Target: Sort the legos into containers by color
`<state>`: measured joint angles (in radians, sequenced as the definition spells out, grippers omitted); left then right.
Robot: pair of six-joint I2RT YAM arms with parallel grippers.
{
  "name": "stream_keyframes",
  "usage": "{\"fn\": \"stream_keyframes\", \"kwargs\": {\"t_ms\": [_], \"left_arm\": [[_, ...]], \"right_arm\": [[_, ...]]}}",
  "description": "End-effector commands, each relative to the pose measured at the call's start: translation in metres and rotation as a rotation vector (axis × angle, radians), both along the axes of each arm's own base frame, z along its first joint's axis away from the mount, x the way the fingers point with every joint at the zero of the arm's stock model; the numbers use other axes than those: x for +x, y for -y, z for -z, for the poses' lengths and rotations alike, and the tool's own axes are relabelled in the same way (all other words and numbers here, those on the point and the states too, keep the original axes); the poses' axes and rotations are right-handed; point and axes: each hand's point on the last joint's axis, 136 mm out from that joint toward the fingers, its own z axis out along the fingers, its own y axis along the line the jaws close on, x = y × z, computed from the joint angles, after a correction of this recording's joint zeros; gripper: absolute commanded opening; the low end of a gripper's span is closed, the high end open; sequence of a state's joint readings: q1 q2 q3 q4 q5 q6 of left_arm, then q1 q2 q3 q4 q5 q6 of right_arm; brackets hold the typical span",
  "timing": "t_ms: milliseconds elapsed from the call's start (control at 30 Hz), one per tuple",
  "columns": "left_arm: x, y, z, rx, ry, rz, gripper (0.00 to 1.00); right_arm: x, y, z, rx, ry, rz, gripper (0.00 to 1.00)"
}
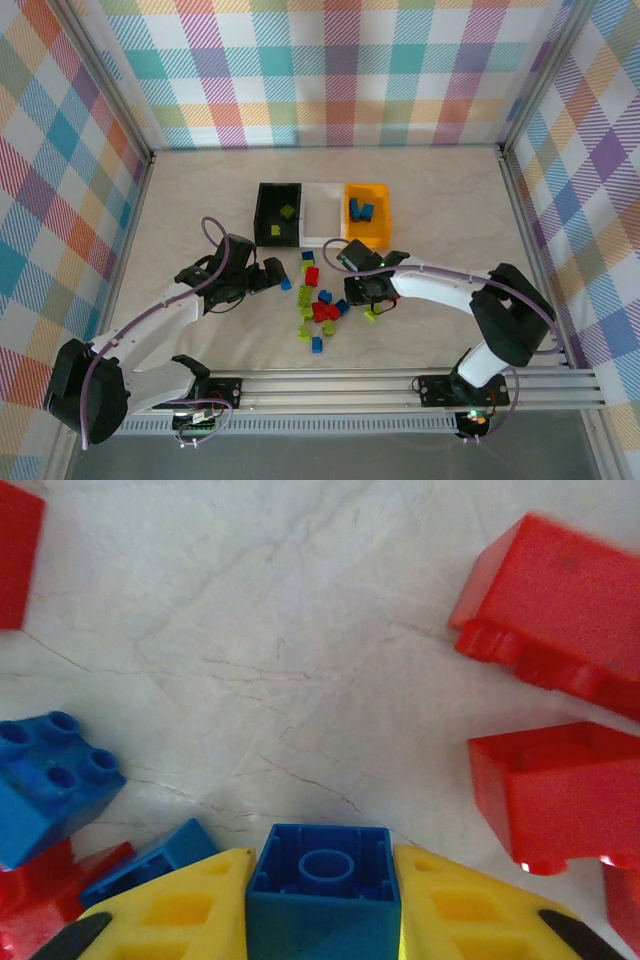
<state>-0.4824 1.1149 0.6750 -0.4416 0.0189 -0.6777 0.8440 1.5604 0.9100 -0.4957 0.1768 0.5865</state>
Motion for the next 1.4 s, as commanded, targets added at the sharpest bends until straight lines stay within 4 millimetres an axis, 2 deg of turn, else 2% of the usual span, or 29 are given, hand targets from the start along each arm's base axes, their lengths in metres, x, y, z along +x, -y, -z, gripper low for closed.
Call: {"fn": "stream_keyframes", "kwargs": {"t_ms": [0,67,167,267,400,500,667,800,900,1000,1067,1200,1367], "left_arm": [[0.001,0.001,-0.003,-0.028,0.001,-0.004,1.00],[0.002,0.003,-0.004,-0.043,0.003,0.001,1.00],[0.002,0.006,-0.007,-0.066,0.019,0.013,1.00],[0.001,0.005,-0.007,-0.073,0.019,0.008,1.00],[-0.002,0.004,-0.004,-0.076,0.010,0.003,1.00],[-0.005,0.002,-0.003,-0.076,0.002,-0.004,1.00],[-0.007,-0.002,0.000,-0.067,-0.009,-0.016,1.00],[-0.005,-0.004,0.001,-0.051,-0.002,-0.018,1.00],[-0.002,-0.004,0.001,-0.037,0.000,-0.005,0.96],[0.003,-0.001,0.004,-0.018,-0.013,0.009,0.93],[0.007,0.005,0.005,-0.028,-0.023,0.028,0.90],[0.014,0.020,0.002,-0.018,-0.024,0.073,0.84],[0.009,0.058,0.000,0.013,-0.038,0.197,0.78]], "right_arm": [[0.018,-0.002,-0.040,0.032,0.103,0.000,0.27],[0.036,0.000,-0.060,0.048,0.144,0.015,0.26],[0.073,0.007,-0.088,0.081,0.203,0.065,0.26],[0.115,0.014,-0.100,0.086,0.239,0.120,0.26],[0.166,0.023,-0.093,0.030,0.241,0.169,0.26],[0.195,0.028,-0.078,-0.012,0.222,0.194,0.27],[0.219,0.029,-0.063,-0.029,0.177,0.224,0.33],[0.223,0.024,-0.072,0.002,0.187,0.221,0.57],[0.219,0.021,-0.094,0.048,0.223,0.210,0.67],[0.208,0.017,-0.111,0.083,0.263,0.187,0.72],[0.196,0.017,-0.116,0.093,0.266,0.179,0.72],[0.159,0.015,-0.112,0.155,0.262,0.162,0.74],[0.113,0.027,-0.095,0.193,0.238,0.179,0.73]]}}
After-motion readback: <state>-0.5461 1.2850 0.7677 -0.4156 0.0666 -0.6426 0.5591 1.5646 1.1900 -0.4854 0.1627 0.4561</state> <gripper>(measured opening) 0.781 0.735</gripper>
